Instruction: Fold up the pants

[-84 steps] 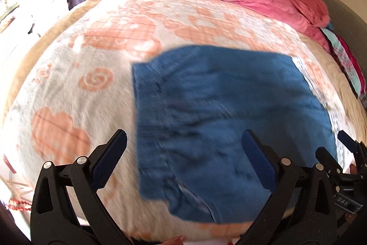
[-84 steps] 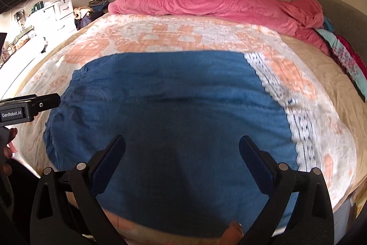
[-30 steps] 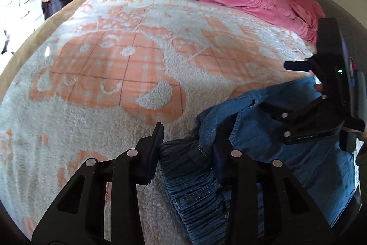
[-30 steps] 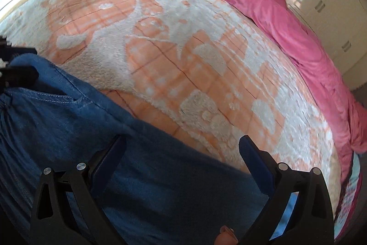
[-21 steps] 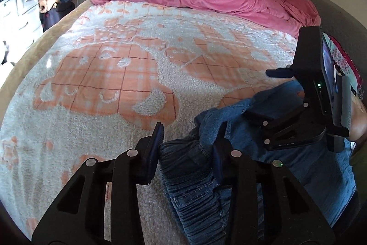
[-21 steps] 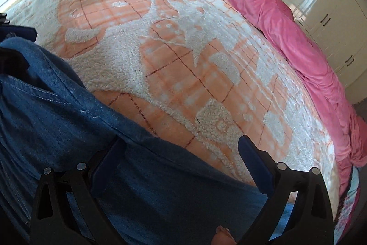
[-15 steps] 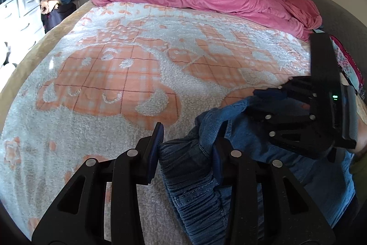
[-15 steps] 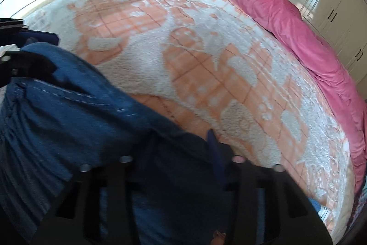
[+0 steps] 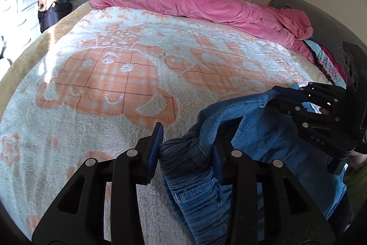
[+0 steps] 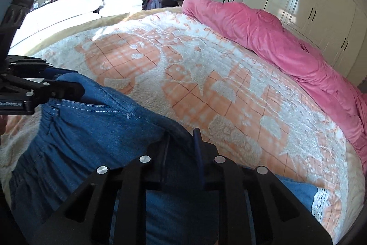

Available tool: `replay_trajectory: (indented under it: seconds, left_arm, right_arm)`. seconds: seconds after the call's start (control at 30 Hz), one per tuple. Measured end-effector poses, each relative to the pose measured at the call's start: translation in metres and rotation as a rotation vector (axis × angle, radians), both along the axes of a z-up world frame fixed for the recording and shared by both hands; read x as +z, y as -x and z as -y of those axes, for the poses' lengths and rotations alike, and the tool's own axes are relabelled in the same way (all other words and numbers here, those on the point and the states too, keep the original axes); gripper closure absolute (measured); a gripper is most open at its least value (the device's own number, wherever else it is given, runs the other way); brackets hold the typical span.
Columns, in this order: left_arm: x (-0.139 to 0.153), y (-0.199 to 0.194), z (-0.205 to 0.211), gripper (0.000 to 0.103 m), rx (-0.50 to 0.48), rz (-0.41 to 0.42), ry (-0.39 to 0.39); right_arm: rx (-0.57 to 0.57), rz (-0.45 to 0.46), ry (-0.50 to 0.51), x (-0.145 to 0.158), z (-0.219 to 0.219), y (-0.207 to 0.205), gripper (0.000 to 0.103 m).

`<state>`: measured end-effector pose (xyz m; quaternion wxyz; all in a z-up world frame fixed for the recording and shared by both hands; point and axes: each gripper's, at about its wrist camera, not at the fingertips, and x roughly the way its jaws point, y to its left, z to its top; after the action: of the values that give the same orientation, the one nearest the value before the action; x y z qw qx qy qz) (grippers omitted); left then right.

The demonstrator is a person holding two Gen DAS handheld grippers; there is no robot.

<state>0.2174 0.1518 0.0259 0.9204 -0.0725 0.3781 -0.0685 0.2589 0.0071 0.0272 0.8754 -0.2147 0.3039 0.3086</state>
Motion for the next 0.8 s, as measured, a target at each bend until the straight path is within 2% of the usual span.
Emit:
replay_trajectory:
  seconds: [0.23,0.43,0.53,0.6,0.73,0.8]
  left_arm:
    - [0.018,0.035,0.015,0.072,-0.030,0.039,0.032]
    - [0.028,0.069,0.030,0.069,-0.046,0.080,-0.008]
    - [0.025,0.085,0.041,0.067,-0.048,0.084,-0.044]
    - [0.027,0.093,0.052,0.067,-0.053,0.107,-0.111]
    - [0.024,0.109,0.057,0.067,-0.049,0.116,-0.143]
    - [0.022,0.117,0.060,0.067,-0.043,0.115,-0.187]
  right_arm:
    - [-0.039,0.010,-0.067,0.023,0.027,0.035,0.085]
    - [-0.054,0.012,-0.135,0.033,0.054,0.081,0.085]
    - [-0.057,-0.002,-0.159,0.030,0.070,0.108,0.085]
    - [-0.061,-0.018,-0.170,0.027,0.077,0.119,0.085]
    - [-0.060,-0.040,-0.200,0.022,0.087,0.143,0.085]
    - [-0.052,-0.044,-0.216,0.022,0.090,0.153,0.085]
